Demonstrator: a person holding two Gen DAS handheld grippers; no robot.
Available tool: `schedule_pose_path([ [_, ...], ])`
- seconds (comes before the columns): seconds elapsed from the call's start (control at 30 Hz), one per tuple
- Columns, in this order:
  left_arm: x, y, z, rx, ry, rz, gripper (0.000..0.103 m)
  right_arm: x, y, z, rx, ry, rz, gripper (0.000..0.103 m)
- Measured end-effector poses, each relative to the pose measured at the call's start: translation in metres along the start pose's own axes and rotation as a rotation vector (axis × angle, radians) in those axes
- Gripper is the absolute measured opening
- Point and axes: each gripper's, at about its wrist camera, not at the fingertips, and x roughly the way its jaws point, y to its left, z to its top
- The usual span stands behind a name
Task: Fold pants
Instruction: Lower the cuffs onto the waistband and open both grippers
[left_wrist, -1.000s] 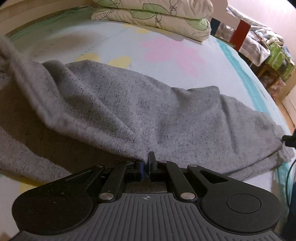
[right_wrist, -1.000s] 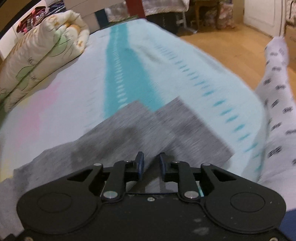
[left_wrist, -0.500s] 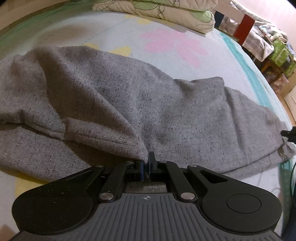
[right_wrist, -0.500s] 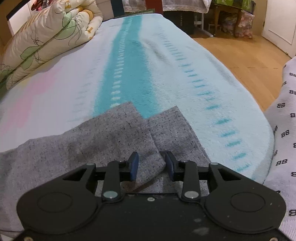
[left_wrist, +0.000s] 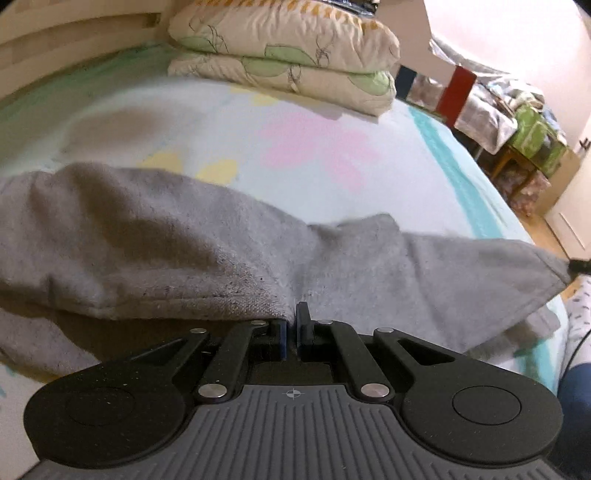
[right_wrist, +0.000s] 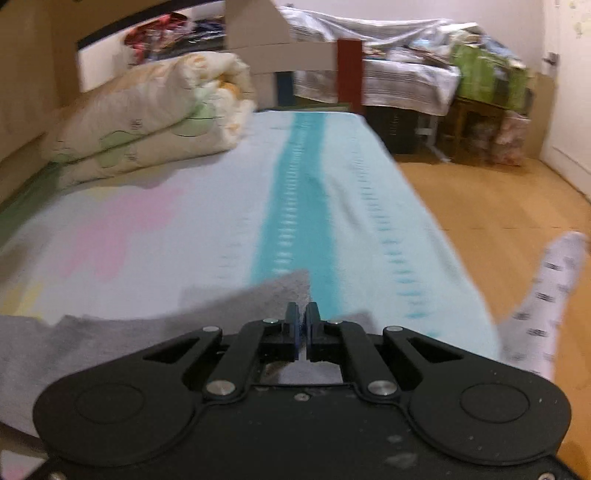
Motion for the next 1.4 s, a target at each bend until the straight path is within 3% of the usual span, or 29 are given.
schedule_pose_path([
  [0.1, 0.022, 0.005, -0.013, -0.027, 0.092, 0.005, 0.004, 0.026, -0.014, -0.023, -0.007, 0.122, -0.075, 0.005],
  [0.17, 0.033, 0.007, -0.021, -0.025, 0.138, 0.019, 0.004, 0.045, -0.022, -0.039, 0.018, 0.202, -0.078, 0.005],
  [0.23, 0.035, 0.010, -0.023, -0.022, 0.148, 0.025, 0.004, 0.051, -0.023, -0.045, 0.036, 0.226, -0.072, 0.005],
  [0.27, 0.035, 0.010, -0.023, -0.017, 0.149, 0.024, 0.004, 0.051, -0.021, -0.045, 0.035, 0.226, -0.068, 0.006],
  [0.4, 0.036, 0.010, -0.020, -0.003, 0.152, 0.025, 0.004, 0.046, -0.028, -0.037, 0.059, 0.151, -0.043, 0.025],
  [0.8, 0.044, 0.005, -0.019, -0.014, 0.162, 0.029, 0.004, 0.092, -0.029, -0.029, 0.039, 0.210, 0.043, 0.033],
  [0.87, 0.043, 0.005, -0.020, -0.014, 0.158, 0.031, 0.004, 0.091, -0.030, -0.029, 0.047, 0.206, 0.073, 0.025],
  [0.9, 0.042, 0.004, -0.020, -0.017, 0.152, 0.031, 0.004, 0.090, -0.029, -0.028, 0.042, 0.204, 0.086, 0.006],
  [1.07, 0.024, -0.008, -0.020, 0.014, 0.079, 0.024, 0.004, 0.061, -0.014, -0.020, -0.079, 0.079, 0.011, 0.006],
  [1.2, 0.033, -0.014, -0.024, 0.010, 0.111, 0.006, 0.005, 0.073, -0.018, -0.022, -0.094, 0.115, -0.071, 0.006],
  [1.4, 0.040, -0.012, -0.026, 0.001, 0.139, 0.018, 0.005, 0.088, -0.015, -0.027, -0.094, 0.154, -0.097, 0.006],
])
